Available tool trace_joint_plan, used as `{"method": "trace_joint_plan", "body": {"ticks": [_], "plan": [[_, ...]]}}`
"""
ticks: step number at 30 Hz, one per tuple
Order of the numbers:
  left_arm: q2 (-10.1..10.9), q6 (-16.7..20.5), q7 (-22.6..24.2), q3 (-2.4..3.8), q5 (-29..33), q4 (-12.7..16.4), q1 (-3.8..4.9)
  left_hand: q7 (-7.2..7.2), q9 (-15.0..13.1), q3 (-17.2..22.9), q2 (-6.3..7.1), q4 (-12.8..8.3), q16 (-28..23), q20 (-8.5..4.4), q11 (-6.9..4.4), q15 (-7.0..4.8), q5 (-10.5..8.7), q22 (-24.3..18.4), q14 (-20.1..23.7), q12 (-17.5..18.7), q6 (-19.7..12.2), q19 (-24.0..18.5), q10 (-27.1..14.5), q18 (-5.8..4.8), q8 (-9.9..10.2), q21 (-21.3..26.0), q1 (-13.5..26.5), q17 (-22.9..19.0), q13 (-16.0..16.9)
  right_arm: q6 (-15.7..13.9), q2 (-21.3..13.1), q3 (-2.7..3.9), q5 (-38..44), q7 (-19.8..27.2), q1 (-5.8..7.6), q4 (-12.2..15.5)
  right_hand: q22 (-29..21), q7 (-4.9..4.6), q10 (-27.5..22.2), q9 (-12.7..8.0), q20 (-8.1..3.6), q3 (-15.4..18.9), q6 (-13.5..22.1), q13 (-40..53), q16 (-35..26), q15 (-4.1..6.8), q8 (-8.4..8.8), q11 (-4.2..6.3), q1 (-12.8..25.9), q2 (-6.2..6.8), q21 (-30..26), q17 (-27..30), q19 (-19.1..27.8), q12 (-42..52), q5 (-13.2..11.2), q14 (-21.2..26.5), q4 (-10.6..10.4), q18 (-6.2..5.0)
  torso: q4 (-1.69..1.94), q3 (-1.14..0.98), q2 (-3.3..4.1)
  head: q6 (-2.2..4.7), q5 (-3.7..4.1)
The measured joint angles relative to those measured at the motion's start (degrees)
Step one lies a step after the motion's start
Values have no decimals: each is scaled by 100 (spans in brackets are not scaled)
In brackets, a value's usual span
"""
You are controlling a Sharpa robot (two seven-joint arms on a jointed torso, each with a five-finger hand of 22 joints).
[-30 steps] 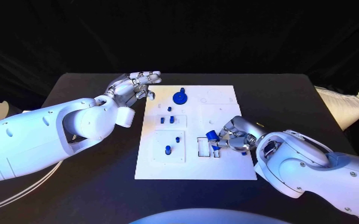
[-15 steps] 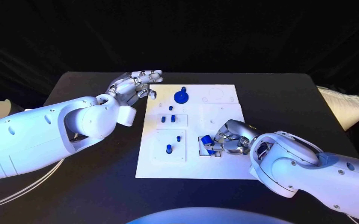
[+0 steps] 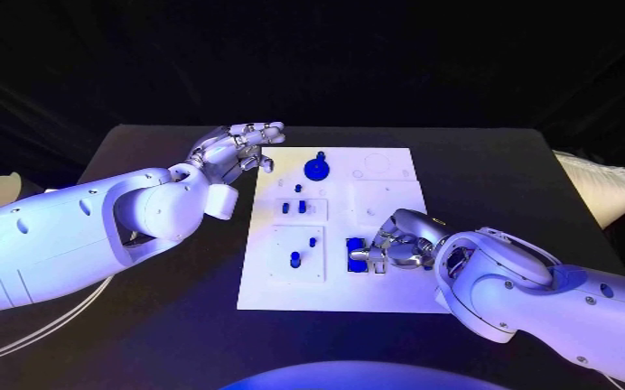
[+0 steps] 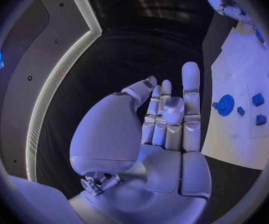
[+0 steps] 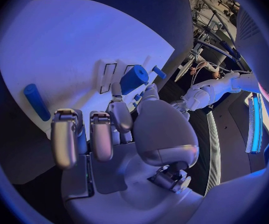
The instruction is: Assemble the parts on the task board
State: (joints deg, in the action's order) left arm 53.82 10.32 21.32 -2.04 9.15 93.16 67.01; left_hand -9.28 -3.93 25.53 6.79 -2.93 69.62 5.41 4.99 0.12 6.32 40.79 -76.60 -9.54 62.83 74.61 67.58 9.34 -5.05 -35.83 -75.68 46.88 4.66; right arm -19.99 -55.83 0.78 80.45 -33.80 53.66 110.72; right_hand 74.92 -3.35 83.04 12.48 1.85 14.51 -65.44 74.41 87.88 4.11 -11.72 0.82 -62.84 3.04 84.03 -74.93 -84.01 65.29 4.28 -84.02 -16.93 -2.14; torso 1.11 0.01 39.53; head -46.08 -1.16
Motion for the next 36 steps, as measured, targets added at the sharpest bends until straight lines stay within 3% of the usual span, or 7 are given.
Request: {"method": "trace_joint_plan", "body": {"ticks": [3,10,12,17,20,27,36], "plan": [[3,0,-1,0,0,1,0,-12,0,0,0,0,0,0,23,18,0,0,18,0,-12,0,-23,0,0,0,0,-5,0,-12,0,0,85,-8,0,-24,0,-26,-29,39,0,-290,27,-103,0,0,33,-29,341,341,-16,0,0,-182,-118,0,-8,0,2,1,-2,8,-3],[6,0,-2,0,0,1,0,-21,0,0,0,0,0,0,23,19,0,0,20,0,-21,0,-23,0,0,0,0,-6,0,-85,-15,0,289,-21,0,-36,-1,-27,-53,60,0,-399,27,-163,0,0,33,-12,441,442,-39,1,0,-289,-118,0,-6,0,7,-3,-4,16,-4],[7,0,-2,0,0,1,0,-21,0,0,0,0,0,0,23,19,0,0,19,0,-21,0,-23,0,0,0,0,-6,0,-109,-23,0,338,-21,0,-10,-1,-27,-53,79,0,-497,27,-158,0,0,33,-12,352,364,-39,1,0,-289,-106,0,8,0,6,-3,-4,16,-4],[7,-2,-3,0,-1,-2,0,-21,0,0,0,0,0,0,23,19,0,0,20,0,-21,0,-23,0,0,0,0,-6,0,-142,-27,0,449,-19,-1,46,-1,-22,-53,147,0,-782,22,-147,0,0,33,-12,-597,67,2,1,0,-329,16,0,221,0,2,-9,-3,17,-2],[7,-3,-3,0,-1,-3,0,-21,0,0,0,0,0,0,23,19,0,0,19,0,-21,0,-23,0,0,0,0,-6,0,-146,-13,1,524,-17,-2,42,-1,-22,-65,177,0,-867,-19,-152,23,20,33,-24,-904,-5,6,1,0,-362,16,21,376,0,2,-8,-2,13,10],[3,-8,-4,0,-1,-4,0,-21,0,0,0,0,0,0,23,19,0,-5,20,0,-21,0,-23,0,0,0,0,-5,0,-116,64,1,697,-22,-4,-36,-1,-21,-50,210,0,-885,-19,-172,23,20,33,-10,-1158,-46,29,2,0,-389,16,21,549,0,10,-4,-2,11,35],[9,-15,-8,0,-1,-7,0,-21,0,0,0,0,0,0,22,19,0,-5,19,0,-21,0,-22,0,0,0,0,-10,0,-93,17,-2,875,-31,-31,-17,-2,-21,-50,224,0,-869,-19,-164,23,40,33,-9,-1199,-63,29,2,0,-398,38,0,564,0,13,-4,-3,9,36]]}}
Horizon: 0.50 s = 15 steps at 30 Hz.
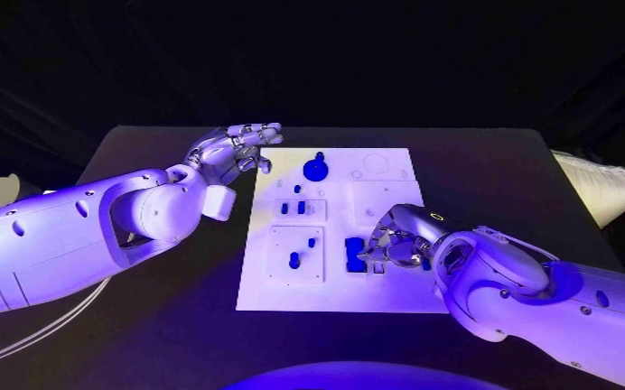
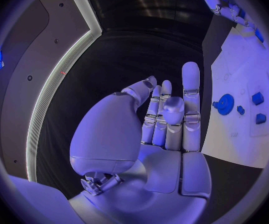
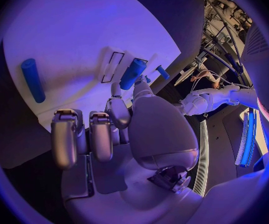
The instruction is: Assemble the parts on the task board
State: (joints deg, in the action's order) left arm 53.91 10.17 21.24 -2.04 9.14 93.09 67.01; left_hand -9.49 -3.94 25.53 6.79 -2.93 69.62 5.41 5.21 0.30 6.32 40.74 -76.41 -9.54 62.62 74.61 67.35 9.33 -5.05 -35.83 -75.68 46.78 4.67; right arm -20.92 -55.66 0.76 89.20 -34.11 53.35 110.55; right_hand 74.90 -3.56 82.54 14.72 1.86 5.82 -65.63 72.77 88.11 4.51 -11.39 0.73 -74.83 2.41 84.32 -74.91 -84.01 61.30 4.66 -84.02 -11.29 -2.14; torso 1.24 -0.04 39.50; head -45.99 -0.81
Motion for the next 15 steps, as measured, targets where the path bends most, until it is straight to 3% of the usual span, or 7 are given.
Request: {"method": "trace_joint_plan", "body": {"ticks": [4,9,12,15], "plan": [[9,-3,-2,0,0,0,0,0,0,0,0,0,0,0,0,0,0,0,0,0,0,0,0,0,0,0,0,0,0,-133,-207,2,-9,36,-2,127,2,0,0,8,0,82,0,41,0,0,42,0,38,-35,0,0,0,33,233,0,-81,0,0,0,-1,10,9],[21,-5,-4,-2,0,1,0,0,0,0,0,0,0,0,0,0,0,1,0,0,0,0,0,1,0,0,0,0,0,-385,-637,10,-200,216,38,330,5,-104,38,-55,0,111,282,80,0,0,240,-38,80,-78,0,0,0,71,601,0,-111,0,-3,1,-6,36,38],[23,-6,-6,-2,0,6,0,0,0,0,0,0,0,0,0,0,0,1,0,0,0,0,0,0,0,0,0,0,0,-501,-904,21,-418,369,86,381,5,-170,70,-122,0,42,417,126,-1,-53,345,-72,-20,-178,0,1,0,110,854,10,-42,0,-3,4,-6,60,79],[24,-8,-8,-3,0,9,0,0,0,0,0,0,0,0,0,0,0,1,0,0,0,0,0,0,0,0,0,1,0,-549,-1156,21,-572,470,105,378,4,-170,50,-153,0,14,417,138,21,-54,345,-98,-87,-245,0,1,0,132,957,10,-14,0,-10,9,-6,82,114]]}}
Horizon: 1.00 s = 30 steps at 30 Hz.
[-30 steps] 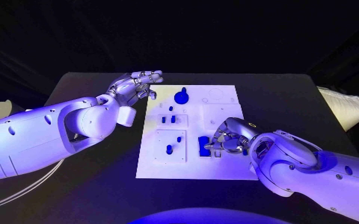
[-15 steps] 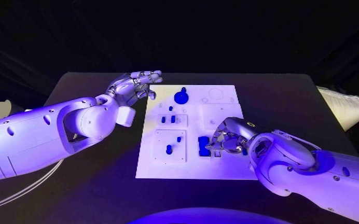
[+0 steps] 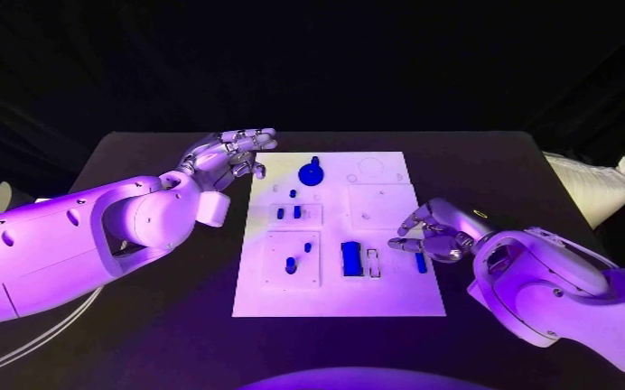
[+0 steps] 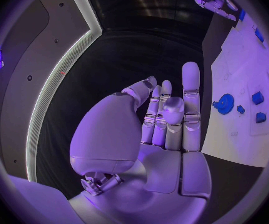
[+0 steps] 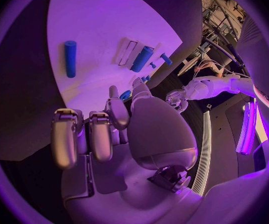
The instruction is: Assemble the parts on the task board
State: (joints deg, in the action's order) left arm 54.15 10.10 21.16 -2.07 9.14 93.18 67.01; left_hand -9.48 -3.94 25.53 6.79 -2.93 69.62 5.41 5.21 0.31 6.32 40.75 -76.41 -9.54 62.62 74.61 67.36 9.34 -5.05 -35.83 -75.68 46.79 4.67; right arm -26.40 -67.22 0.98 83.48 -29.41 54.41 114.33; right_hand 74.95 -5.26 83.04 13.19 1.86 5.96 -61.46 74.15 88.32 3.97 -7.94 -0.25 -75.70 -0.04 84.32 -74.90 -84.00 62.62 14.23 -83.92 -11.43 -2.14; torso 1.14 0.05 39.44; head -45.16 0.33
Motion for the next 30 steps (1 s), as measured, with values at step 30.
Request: {"method": "trace_joint_plan", "body": {"ticks": [30], "plan": [[-14,-27,-10,-1,-1,-8,0,0,0,0,0,0,0,0,0,0,0,1,0,0,0,0,0,0,0,0,0,-7,-5,835,-140,-66,874,-313,-117,-253,-2,81,-8,-24,0,122,-308,7,0,-9,-46,-11,40,-18,43,-3,0,2,-240,-9,-122,0,-16,-14,5,19,163]]}}
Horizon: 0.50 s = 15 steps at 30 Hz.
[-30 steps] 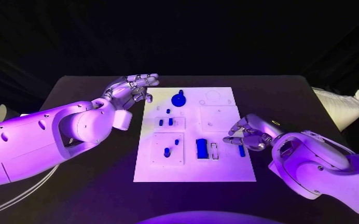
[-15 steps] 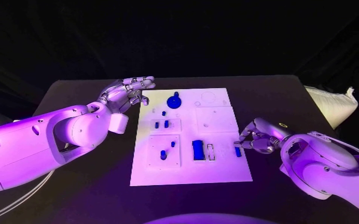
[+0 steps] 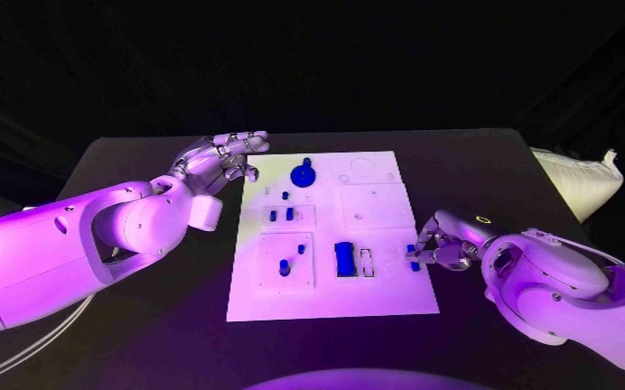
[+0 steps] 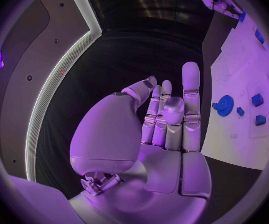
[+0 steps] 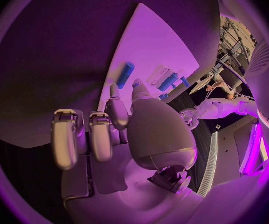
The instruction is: Assemble the parts on the task board
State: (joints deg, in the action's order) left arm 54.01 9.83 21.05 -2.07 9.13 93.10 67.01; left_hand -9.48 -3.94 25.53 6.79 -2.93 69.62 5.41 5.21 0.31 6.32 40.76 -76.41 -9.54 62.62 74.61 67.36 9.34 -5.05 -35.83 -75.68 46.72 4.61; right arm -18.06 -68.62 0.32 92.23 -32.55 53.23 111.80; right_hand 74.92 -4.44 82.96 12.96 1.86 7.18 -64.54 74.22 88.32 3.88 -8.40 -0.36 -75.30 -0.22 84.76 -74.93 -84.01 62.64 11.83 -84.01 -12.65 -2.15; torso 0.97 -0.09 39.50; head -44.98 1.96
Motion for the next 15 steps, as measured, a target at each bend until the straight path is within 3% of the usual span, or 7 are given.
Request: {"method": "trace_joint_plan", "body": {"ticks": [10,12,15], "plan": [[3,-6,-3,-1,0,-2,0,0,0,0,0,0,0,0,0,0,0,0,0,0,0,0,0,0,0,0,0,0,0,175,131,12,220,-34,-48,-88,-1,39,0,13,0,-4,-39,10,0,0,-2,0,-1,-1,0,1,0,-13,0,0,4,0,3,1,1,-22,-20],[4,-8,-4,-1,0,-3,0,0,0,0,0,0,0,0,0,0,0,0,0,0,0,0,0,0,0,0,0,1,0,213,159,25,286,-35,-64,-100,-1,34,-6,31,0,-36,-57,8,0,0,-23,6,-42,12,0,1,0,-23,-17,0,87,0,3,2,1,-27,-26],[4,-9,-5,-1,0,-3,0,0,0,0,0,0,0,0,0,0,0,0,0,0,0,0,0,0,0,0,0,1,0,283,205,40,416,-38,-80,-122,-1,57,-23,42,0,-186,-100,20,22,13,-47,23,-289,-7,0,1,0,-51,-365,9,236,0,2,2,-2,-35,-34]]}}
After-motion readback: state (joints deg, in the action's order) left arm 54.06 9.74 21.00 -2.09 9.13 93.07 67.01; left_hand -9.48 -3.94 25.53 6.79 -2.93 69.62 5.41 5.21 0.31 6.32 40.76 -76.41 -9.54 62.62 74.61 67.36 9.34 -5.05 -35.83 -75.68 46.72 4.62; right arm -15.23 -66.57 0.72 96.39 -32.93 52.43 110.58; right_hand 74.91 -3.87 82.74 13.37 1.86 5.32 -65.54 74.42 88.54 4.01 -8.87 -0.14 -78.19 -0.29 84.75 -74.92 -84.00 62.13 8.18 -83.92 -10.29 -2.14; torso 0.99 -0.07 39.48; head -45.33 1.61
